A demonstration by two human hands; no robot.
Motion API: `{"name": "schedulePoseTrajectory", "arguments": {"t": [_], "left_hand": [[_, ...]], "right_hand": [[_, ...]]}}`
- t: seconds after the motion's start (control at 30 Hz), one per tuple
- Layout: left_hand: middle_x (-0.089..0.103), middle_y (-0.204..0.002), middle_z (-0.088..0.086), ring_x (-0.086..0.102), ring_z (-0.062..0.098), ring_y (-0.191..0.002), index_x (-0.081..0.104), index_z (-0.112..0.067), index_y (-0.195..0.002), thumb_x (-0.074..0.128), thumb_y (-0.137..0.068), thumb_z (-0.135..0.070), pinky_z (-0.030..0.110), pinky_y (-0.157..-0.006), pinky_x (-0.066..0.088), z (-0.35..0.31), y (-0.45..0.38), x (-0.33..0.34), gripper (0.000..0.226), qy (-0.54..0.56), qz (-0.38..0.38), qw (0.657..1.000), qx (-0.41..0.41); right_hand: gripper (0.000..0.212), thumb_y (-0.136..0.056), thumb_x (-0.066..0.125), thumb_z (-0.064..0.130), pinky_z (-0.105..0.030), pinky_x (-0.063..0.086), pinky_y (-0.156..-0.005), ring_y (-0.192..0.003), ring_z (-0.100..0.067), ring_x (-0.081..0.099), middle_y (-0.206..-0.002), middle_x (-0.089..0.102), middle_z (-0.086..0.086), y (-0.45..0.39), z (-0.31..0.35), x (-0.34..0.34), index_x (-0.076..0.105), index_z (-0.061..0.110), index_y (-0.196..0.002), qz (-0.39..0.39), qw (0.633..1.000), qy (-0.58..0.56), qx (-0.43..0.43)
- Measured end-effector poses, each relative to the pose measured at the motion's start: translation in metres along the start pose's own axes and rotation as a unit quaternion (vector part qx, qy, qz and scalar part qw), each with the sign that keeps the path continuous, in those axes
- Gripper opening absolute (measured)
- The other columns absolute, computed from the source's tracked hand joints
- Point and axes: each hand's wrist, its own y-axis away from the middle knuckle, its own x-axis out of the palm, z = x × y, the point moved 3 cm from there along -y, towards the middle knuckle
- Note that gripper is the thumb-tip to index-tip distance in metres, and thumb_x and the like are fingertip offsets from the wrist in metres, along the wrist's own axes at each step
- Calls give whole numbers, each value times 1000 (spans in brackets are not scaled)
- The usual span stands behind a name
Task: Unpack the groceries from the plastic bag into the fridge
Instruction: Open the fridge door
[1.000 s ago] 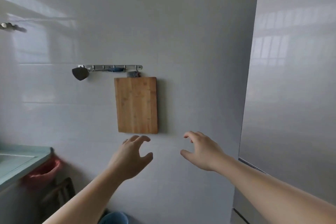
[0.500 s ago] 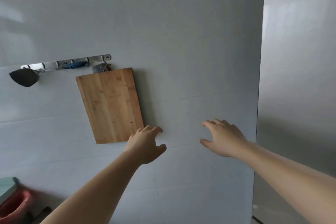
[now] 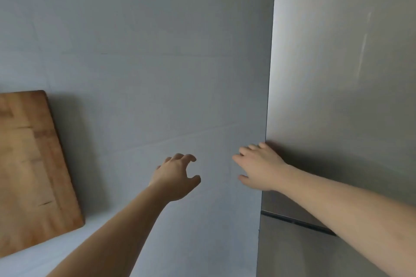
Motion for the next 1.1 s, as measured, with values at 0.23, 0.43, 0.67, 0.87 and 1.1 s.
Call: {"name": "schedulePoseTrajectory", "arguments": {"t": [0.23, 0.43, 0.67, 0.87, 1.1], "left_hand": [[45, -138, -5, 46, 18, -124, 45, -32, -136, 58, -89, -43, 27, -92, 40, -8, -29, 37, 50, 211, 55, 973, 73], [49, -136, -5, 52, 14, -115, 47, -32, -135, 59, -89, -41, 27, -94, 44, -41, -38, 75, 48, 337, 138, 927, 95], [27, -157, 2, 32, 20, -141, 21, -25, -152, 51, -95, -37, 28, -111, 30, -105, -38, 115, 66, 406, 195, 883, 132], [45, -145, 0, 45, 19, -130, 30, -24, -147, 51, -96, -32, 23, -99, 35, -118, -44, 129, 56, 423, 176, 872, 173], [63, -104, -6, 62, 16, -96, 53, -21, -121, 54, -94, -25, 30, -84, 51, -113, -21, 122, 27, 488, 170, 844, 145]], "right_hand": [[28, -90, 48, 27, -44, 29, -101, -99, -25, 55, -109, 63, -6, -16, -19, -5, 66, 17, -109, 129, 949, 286, 21], [40, -96, 40, 34, -52, 11, -115, -121, -27, 47, -131, 57, -7, -27, -24, -20, 57, 17, -128, 199, 905, 370, 62], [48, -96, 36, 41, -52, 6, -116, -126, -31, 42, -135, 51, -12, -27, -26, -9, 54, 13, -132, 203, 900, 374, 93], [52, -96, 37, 45, -55, 5, -117, -127, -35, 38, -133, 50, -16, -21, -16, -6, 53, 11, -132, 188, 902, 370, 122], [46, -96, 40, 37, -57, 3, -117, -125, -35, 38, -131, 50, -16, 3, 12, -27, 54, 10, -131, 181, 906, 362, 120]]}}
